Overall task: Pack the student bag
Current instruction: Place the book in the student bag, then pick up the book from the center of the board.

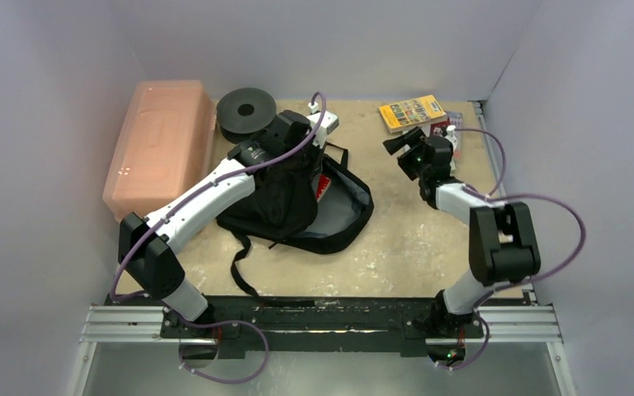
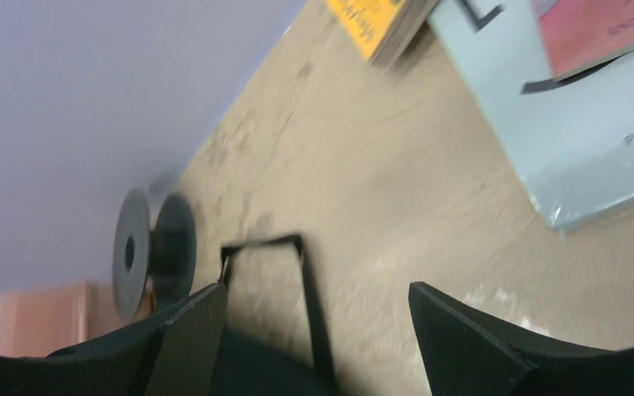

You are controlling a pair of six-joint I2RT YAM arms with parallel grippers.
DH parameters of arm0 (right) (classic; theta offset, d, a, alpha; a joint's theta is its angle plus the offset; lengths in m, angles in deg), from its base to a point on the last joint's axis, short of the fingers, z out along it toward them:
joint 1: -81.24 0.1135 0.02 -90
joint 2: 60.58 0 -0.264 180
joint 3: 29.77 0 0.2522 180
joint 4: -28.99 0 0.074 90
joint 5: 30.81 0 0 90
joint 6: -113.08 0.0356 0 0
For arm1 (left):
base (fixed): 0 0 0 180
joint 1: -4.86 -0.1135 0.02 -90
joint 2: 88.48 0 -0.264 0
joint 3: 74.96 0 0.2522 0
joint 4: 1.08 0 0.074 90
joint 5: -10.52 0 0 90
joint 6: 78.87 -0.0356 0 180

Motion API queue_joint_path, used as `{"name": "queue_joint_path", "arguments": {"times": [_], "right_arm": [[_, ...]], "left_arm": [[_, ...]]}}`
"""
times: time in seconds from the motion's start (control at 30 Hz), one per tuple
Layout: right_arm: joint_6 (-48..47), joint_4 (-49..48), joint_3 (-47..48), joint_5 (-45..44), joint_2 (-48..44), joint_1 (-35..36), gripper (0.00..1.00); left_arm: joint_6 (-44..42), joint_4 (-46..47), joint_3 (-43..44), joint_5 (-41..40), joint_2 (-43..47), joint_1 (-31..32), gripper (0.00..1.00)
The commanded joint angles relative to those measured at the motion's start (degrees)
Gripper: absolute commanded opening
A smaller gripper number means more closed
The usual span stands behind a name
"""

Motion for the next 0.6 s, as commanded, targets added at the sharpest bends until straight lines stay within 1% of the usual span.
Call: {"name": "queue_joint_path", "arguments": {"times": [0.0, 0.1, 0.17, 0.3, 0.37, 0.43, 0.47, 0.57], "right_arm": [[13.7, -13.8, 5.3, -14.3, 10.9, 0.2, 0.85], [15.2, -14.1, 10.0, -18.7, 17.1, 0.2, 0.87], [17.9, -12.3, 14.6, -18.4, 21.5, 0.2, 0.87], [22.3, -11.6, 19.1, -22.8, 27.3, 0.4, 0.88], [25.5, -8.6, 22.8, -25.1, 30.3, 0.8, 0.88], [29.9, -3.1, 26.0, -27.3, 33.1, 1.2, 0.88], [32.3, -2.0, 27.0, -28.2, 34.3, 1.4, 0.88], [35.0, -1.7, 30.2, -29.6, 37.9, 2.1, 0.87]], "left_arm": [[1.8, 4.8, 0.6, 2.7, 1.0, 0.2, 0.0], [1.7, 5.0, 0.4, 2.6, 0.9, 0.2, 0.0], [1.6, 5.1, 0.3, 2.4, 0.7, 0.2, 0.0], [1.6, 5.1, 0.3, 2.7, 0.8, 0.2, 0.0], [1.6, 5.2, 0.3, 2.7, 0.9, 0.2, 0.0], [1.6, 5.2, 0.2, 2.7, 1.1, 0.1, 0.0], [1.6, 5.2, 0.2, 2.6, 1.1, 0.2, 0.0], [1.6, 5.3, 0.2, 2.6, 1.2, 0.2, 0.0]]}}
